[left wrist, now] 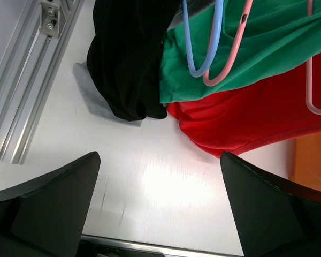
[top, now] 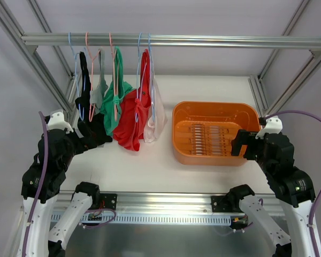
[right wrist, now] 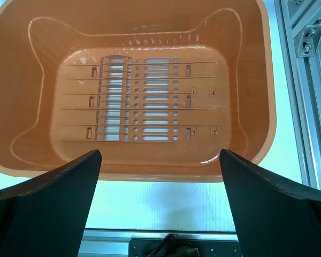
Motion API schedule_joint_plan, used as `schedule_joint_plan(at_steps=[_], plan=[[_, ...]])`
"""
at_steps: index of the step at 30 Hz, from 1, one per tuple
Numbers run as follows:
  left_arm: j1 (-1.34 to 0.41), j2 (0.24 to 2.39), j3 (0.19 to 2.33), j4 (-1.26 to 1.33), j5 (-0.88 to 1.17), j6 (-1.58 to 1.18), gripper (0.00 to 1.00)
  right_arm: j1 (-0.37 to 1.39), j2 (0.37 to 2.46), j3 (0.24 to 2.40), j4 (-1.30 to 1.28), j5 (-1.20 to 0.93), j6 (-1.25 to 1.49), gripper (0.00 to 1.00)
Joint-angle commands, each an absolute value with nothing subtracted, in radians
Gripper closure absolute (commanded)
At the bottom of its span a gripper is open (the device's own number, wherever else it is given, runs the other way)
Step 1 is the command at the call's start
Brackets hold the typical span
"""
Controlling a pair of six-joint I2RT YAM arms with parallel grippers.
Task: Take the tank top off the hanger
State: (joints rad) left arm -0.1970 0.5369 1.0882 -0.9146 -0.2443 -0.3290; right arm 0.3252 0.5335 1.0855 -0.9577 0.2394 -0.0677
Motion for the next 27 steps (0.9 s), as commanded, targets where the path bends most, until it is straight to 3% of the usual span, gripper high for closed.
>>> schedule_joint_plan(at_steps=[1, 14, 25, 27], plan=[[-0.204, 0.526, 1.123, -0.916, -0.232, -0.318, 0.01, 0.330, 0.546, 1.101, -0.954, 0.262, -0.081, 0.00], [-0.204, 0.535, 1.232, -0.910, -0.040, -0.324, 0.01, 0.328, 0.511, 1.066, -0.867, 0.163, -0.008, 0.00], [-0.215, 0.902, 1.627, -0.876, 0.334, -0.299, 0.01, 0.328, 0.532, 1.012, -0.798, 0.037, 0.028, 0.01], [-0.253, 0.994, 1.707, -0.874, 0.287, -0.301, 0.01, 0.330, 0.531, 0.993, -0.785, 0.017, 0.028, 0.01]])
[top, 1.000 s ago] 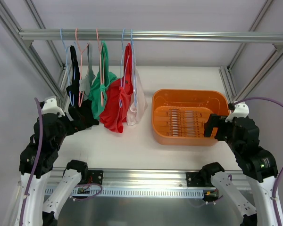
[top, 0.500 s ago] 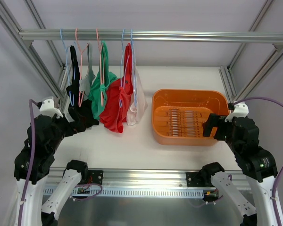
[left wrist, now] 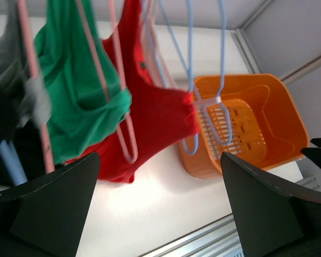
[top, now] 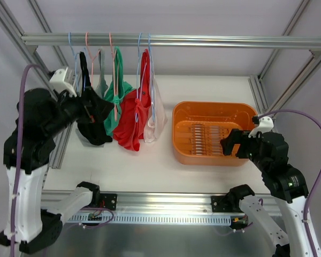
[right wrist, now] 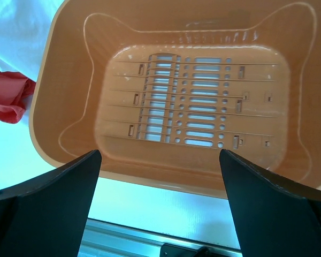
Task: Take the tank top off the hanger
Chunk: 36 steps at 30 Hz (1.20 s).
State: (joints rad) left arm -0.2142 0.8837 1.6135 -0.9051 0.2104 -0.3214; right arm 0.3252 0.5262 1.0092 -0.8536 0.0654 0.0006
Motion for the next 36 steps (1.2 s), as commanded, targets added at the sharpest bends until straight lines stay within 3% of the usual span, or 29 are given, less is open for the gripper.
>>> schedule_joint_plan(at_steps=[1, 5, 11, 14, 20, 34, 36], plan=[[-0.328, 1.027, 1.738, -0.873, 0.194, -0.296, 0.01, 0.330, 0.534, 0.985, -0.778, 0.011, 0.028, 0.01], [-0.589, 1.247, 1.891, -0.873, -0.098, -0.268, 0.01, 0.330, 0.545, 0.953, -0.767, -0.018, 0.029, 0.01], [-0.751, 1.464, 2.101, -0.865, -0.294, -0.239, 0.02, 0.330, 0.531, 0.931, -0.762, -0.061, 0.035, 0.00], [-0.775, 1.555, 2.178, -0.862, -0.334, -0.209, 0.07, 0.330, 0.526, 0.919, -0.756, -0.080, 0.035, 0.01], [-0.781, 1.634, 2.212, -0.857, -0.442, -0.198, 0.38, 0.330, 0.522, 0.904, -0.755, -0.112, 0.032, 0.00], [-0.781, 1.723, 2.203, -0.844, -0.505, -0.201, 0.69, 0.328, 0.520, 0.888, -0.726, -0.141, 0.037, 0.00], [-0.781, 1.724, 2.198, -0.844, -0.526, -0.213, 0.78, 0.330, 0.517, 0.885, -0.726, -0.138, 0.034, 0.00]])
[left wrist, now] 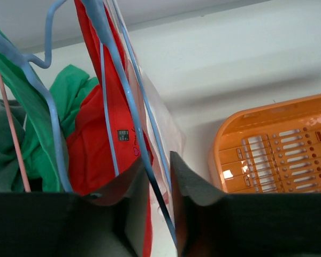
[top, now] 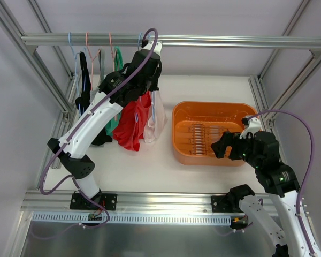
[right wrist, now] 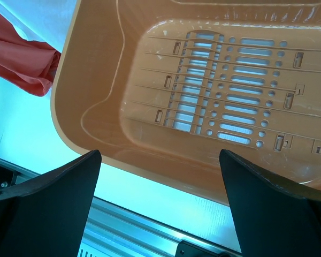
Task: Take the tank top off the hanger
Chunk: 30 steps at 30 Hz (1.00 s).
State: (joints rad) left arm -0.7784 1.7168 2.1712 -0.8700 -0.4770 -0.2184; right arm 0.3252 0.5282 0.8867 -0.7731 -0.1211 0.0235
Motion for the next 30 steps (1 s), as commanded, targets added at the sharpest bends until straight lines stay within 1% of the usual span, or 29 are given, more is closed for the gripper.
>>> schedule_joint_plan(at_steps=[1, 3, 4, 18, 24, 28, 30], plan=[[-0.781, 1.717, 2.194, -0.844, -0.535, -0.219, 0.86, 0.330, 0.512, 0.884, -0.726, -0.137, 0.032, 0.00], [-0.781, 1.710, 2.192, -0.841, -0.558, -0.229, 0.97, 0.330, 0.509, 0.879, -0.726, -0.137, 0.032, 0.00], [-0.781, 1.704, 2.197, -0.841, -0.563, -0.229, 1.00, 0.330, 0.511, 0.877, -0.726, -0.140, 0.029, 0.00], [-0.801, 1.643, 2.306, -0.793, -0.535, -0.230, 1.00, 0.328, 0.497, 0.867, -0.719, -0.129, 0.029, 0.01], [-0.807, 1.569, 2.223, -0.767, -0.502, -0.262, 1.00, 0.330, 0.498, 0.864, -0.719, -0.124, 0.012, 0.00], [-0.807, 1.575, 2.210, -0.716, -0.522, -0.256, 1.00, 0.330, 0.506, 0.868, -0.719, -0.132, 0.011, 0.00], [-0.808, 1.562, 2.198, -0.712, -0.485, -0.279, 1.00, 0.328, 0.502, 0.865, -0.719, -0.126, 0.011, 0.01]])
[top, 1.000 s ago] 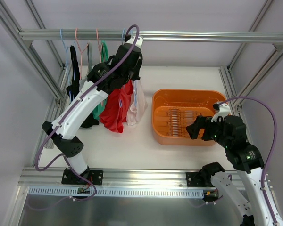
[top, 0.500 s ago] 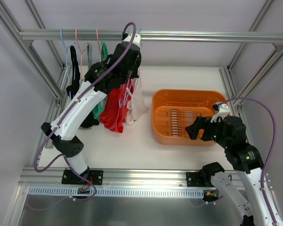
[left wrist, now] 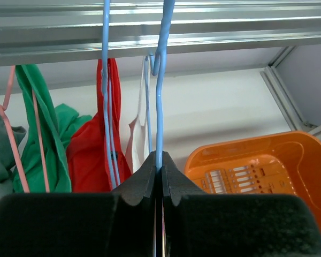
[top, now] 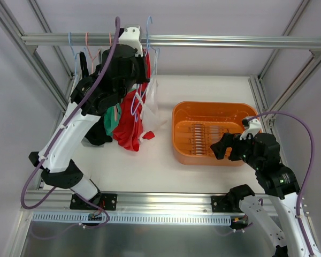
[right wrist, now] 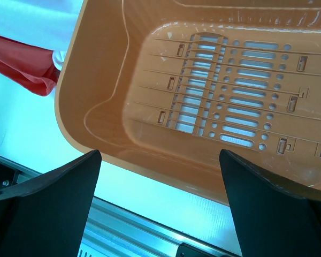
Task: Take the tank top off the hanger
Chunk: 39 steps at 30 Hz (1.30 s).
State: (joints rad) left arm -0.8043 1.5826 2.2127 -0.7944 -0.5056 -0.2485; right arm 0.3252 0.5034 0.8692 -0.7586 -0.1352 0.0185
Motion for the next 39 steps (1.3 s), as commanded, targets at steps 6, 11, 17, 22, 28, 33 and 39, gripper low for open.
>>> schedule_joint_plan(at_steps=[6, 11, 17, 22, 28, 33, 39], plan=[[-0.873, 1.442, 2.119, -0.700, -0.411, -0.298, 1.00, 0.330, 0.506, 0.864, -0.719, -0.132, 0.009, 0.01], [-0.923, 1.301, 1.985, -0.696, -0.373, -0.317, 1.00, 0.330, 0.517, 0.867, -0.693, -0.167, 0.009, 0.00], [-0.930, 1.073, 1.766, -0.683, -0.194, -0.359, 1.00, 0.330, 0.534, 0.876, -0.620, -0.280, -0.029, 0.01], [-0.930, 0.872, 1.637, -0.684, -0.066, -0.387, 1.00, 0.331, 0.620, 0.939, -0.453, -0.647, 0.006, 0.03], [-0.930, 0.684, 1.479, -0.742, 0.038, -0.423, 1.00, 0.472, 0.773, 1.045, -0.407, -0.655, 0.046, 0.14], [-0.930, 0.621, 1.322, -0.744, -0.093, -0.468, 1.00, 0.756, 0.857, 1.048, -0.327, -0.325, 0.020, 0.35], [-0.930, 0.635, 1.272, -0.700, -0.083, -0.477, 1.00, 0.885, 0.975, 1.028, -0.094, -0.195, 0.081, 0.51]])
